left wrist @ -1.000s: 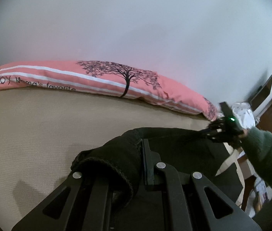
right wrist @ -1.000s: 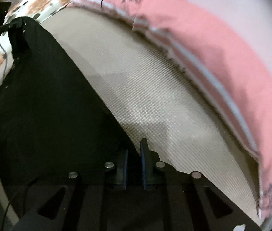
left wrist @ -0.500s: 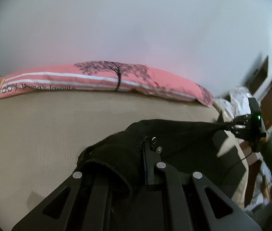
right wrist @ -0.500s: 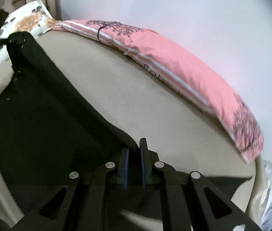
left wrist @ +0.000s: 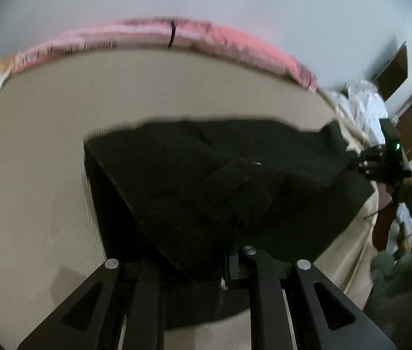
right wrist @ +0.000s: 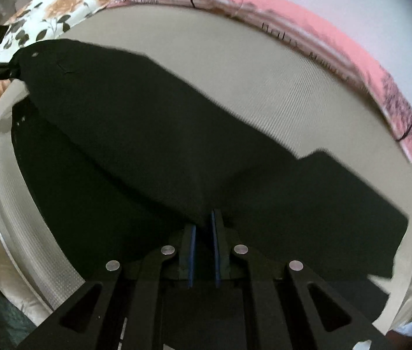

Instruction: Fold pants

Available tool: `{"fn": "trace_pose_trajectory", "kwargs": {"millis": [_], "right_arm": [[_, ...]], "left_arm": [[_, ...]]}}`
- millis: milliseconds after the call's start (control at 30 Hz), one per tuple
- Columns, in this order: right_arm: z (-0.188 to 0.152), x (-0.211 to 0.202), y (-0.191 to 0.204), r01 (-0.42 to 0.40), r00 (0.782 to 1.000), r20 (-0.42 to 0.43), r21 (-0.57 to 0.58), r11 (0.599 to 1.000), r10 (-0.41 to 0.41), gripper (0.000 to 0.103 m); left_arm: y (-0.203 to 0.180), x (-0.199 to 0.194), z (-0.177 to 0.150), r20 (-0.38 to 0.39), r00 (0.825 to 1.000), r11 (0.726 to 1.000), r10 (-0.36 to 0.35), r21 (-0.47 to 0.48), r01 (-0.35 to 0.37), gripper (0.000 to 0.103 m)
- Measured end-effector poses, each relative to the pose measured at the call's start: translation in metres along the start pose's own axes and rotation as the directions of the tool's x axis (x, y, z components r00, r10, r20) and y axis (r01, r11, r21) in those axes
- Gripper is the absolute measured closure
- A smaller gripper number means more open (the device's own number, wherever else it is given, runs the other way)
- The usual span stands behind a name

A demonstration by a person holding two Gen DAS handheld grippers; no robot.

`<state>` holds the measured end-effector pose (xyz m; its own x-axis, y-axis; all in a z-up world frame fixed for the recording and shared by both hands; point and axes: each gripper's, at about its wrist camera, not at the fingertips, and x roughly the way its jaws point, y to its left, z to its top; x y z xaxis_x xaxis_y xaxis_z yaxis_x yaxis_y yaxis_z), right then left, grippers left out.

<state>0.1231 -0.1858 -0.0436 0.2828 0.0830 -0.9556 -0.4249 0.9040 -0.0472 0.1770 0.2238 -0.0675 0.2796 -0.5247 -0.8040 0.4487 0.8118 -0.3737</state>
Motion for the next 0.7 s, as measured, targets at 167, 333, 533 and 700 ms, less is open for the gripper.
{"fn": "trace_pose_trajectory", "kwargs": {"millis": [167,333,533,700], "right_arm": [[-0.012,0.024,0.002,-0.016,0.998,-0.053,0.020,1.000,0.017,0.095],[-0.012,0.029,0.001,-0.008,0.999,-0.043,0.060,0.998,0.011,0.090],[-0.018,0.020,0.005,0.003,1.000,-0.005,0.089,0.996,-0.003,0.058],[-0.024,0.012,0.013,0.008,0.999,0.031,0.092,0.996,-0.011,0.052]], "left_arm": [[-0.008,0.018,-0.022,-0.080,0.994,0.997,0.072,0.022,-0.070,0.084],[-0.020,0.020,-0.024,-0.093,0.982,0.985,0.165,0.058,-0.160,0.079],[-0.033,0.011,-0.031,-0.130,0.958,0.962,0.257,0.133,-0.240,0.075],[-0.036,0.008,-0.035,-0.133,0.935,0.938,0.330,0.157,-0.309,0.011]]}}
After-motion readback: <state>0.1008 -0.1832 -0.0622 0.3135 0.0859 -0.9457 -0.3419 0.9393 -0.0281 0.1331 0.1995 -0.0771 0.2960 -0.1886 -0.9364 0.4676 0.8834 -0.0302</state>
